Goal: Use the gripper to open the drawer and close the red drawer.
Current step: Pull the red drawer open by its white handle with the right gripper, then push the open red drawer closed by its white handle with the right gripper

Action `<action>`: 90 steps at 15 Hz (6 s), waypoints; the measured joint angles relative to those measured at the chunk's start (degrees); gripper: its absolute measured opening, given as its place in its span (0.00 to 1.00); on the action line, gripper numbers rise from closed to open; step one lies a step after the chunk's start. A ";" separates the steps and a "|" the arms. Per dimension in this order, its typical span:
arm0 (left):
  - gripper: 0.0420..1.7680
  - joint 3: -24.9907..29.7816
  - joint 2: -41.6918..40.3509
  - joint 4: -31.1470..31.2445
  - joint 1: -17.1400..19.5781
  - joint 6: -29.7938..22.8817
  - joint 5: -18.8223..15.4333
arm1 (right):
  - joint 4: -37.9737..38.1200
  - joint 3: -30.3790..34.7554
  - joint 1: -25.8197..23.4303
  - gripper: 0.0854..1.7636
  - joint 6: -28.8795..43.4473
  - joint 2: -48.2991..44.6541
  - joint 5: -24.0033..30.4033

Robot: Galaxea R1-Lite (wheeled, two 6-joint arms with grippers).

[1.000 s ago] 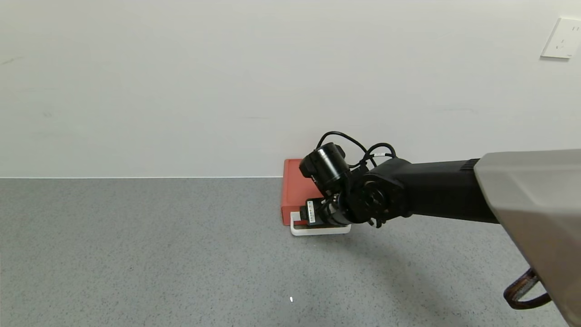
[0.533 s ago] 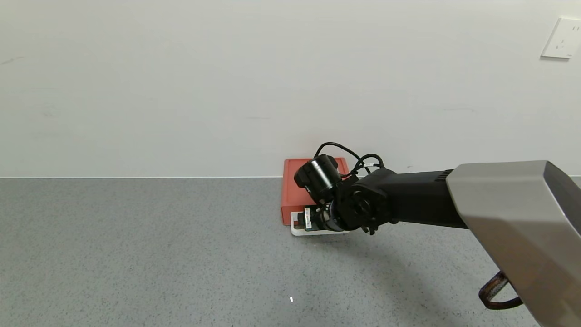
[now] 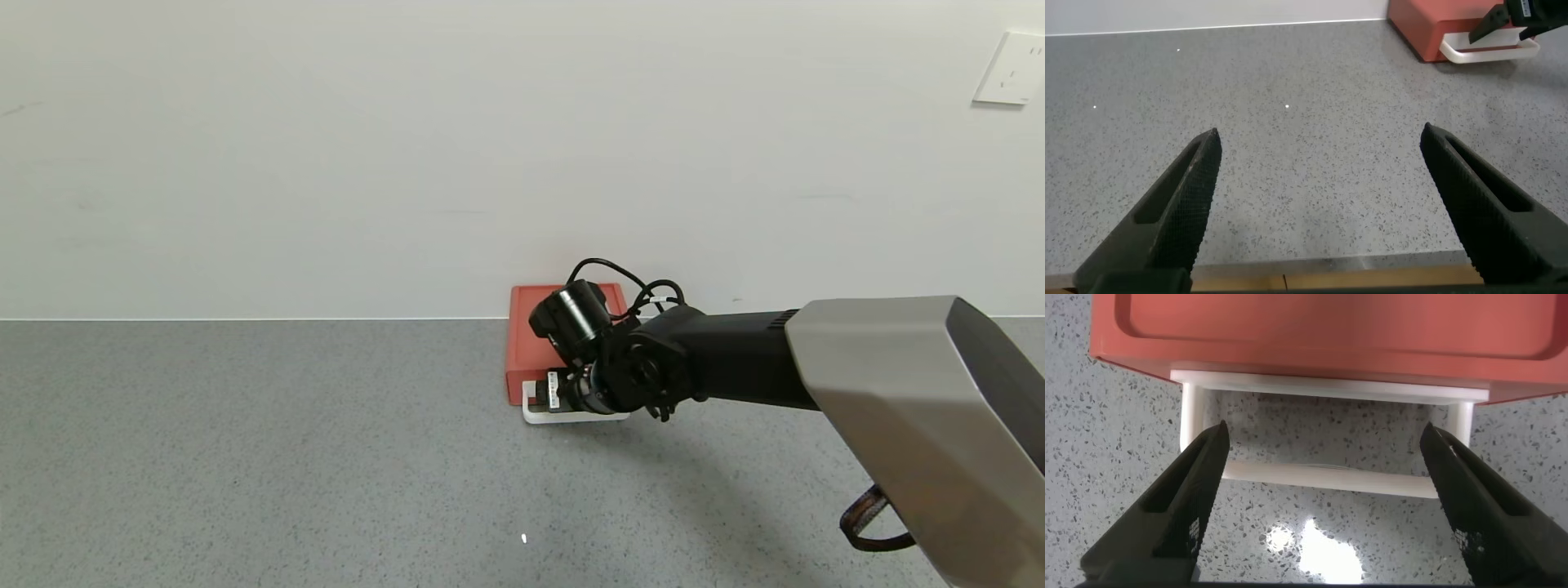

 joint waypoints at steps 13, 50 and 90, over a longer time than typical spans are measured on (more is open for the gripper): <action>0.99 0.00 0.00 0.04 0.00 -0.17 -0.02 | 0.00 -1.29 0.41 0.97 -0.11 2.78 -1.46; 0.99 0.00 0.00 0.23 0.00 -0.15 0.06 | 24.64 -1.05 6.42 0.97 10.03 -2.24 8.85; 0.99 0.00 0.00 0.09 0.00 -0.09 0.16 | 29.43 4.63 9.55 0.97 10.84 -20.24 7.58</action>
